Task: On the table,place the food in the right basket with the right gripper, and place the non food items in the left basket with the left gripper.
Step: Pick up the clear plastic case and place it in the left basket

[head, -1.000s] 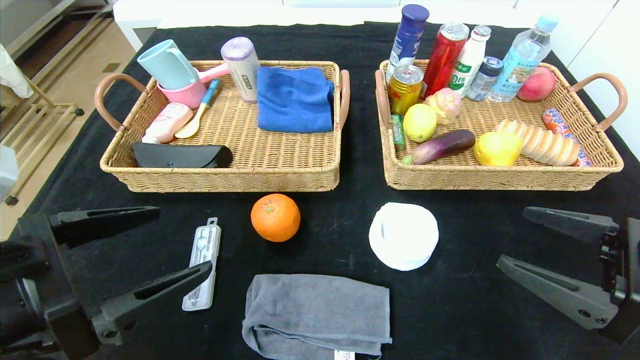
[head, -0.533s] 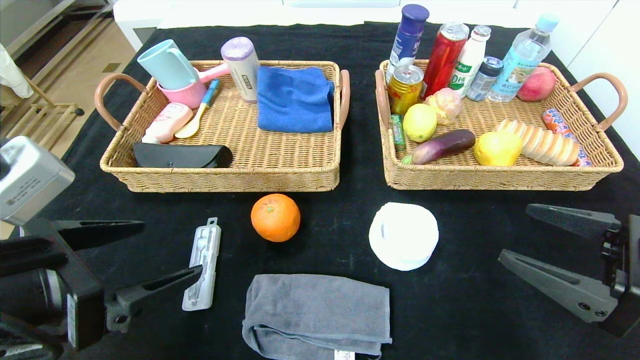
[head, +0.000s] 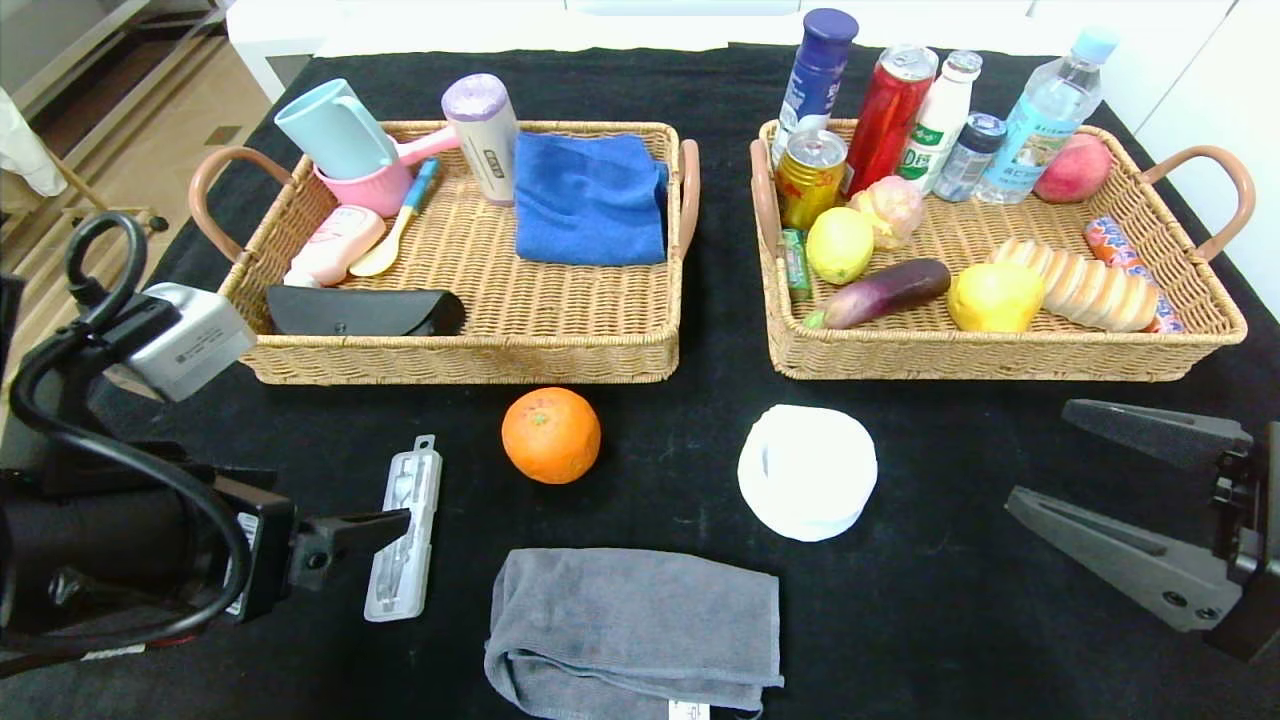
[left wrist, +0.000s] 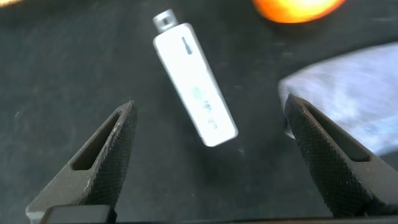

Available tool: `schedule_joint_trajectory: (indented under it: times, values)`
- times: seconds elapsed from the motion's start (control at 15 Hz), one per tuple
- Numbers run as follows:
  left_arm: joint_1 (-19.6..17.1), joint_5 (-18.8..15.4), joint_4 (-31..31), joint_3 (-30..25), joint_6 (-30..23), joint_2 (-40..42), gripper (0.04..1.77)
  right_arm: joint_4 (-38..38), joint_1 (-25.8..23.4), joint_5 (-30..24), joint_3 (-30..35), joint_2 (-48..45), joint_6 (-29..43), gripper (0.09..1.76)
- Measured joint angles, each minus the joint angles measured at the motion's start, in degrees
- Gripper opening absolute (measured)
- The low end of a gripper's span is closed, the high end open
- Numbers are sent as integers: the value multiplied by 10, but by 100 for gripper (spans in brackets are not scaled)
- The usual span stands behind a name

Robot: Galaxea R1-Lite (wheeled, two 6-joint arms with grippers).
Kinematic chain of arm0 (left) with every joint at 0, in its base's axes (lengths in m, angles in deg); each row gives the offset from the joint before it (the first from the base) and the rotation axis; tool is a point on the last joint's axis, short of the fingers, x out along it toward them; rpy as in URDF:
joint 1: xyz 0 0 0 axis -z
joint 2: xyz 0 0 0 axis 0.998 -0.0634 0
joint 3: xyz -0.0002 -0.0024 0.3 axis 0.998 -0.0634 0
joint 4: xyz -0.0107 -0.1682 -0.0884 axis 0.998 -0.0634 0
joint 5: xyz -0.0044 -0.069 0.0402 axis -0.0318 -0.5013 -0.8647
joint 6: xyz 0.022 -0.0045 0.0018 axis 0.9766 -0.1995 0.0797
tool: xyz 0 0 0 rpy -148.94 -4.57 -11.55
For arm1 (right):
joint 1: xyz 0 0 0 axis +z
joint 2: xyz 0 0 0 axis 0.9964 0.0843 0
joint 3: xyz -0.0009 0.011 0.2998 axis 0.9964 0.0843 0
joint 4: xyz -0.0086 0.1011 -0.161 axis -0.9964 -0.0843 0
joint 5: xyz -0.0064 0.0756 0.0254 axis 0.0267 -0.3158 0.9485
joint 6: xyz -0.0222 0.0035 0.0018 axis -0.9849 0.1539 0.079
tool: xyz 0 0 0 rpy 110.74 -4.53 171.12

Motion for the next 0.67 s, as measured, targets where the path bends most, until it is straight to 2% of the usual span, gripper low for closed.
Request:
schedule_joint_trajectory:
  times: [0.27,0.67]
  values:
    - [0,50,-14,31,-49,-71,172,0,-5,0,-3,0,0,170]
    - [-2,59,-14,56,-77,-154,172,1,-16,0,-7,-2,0,170]
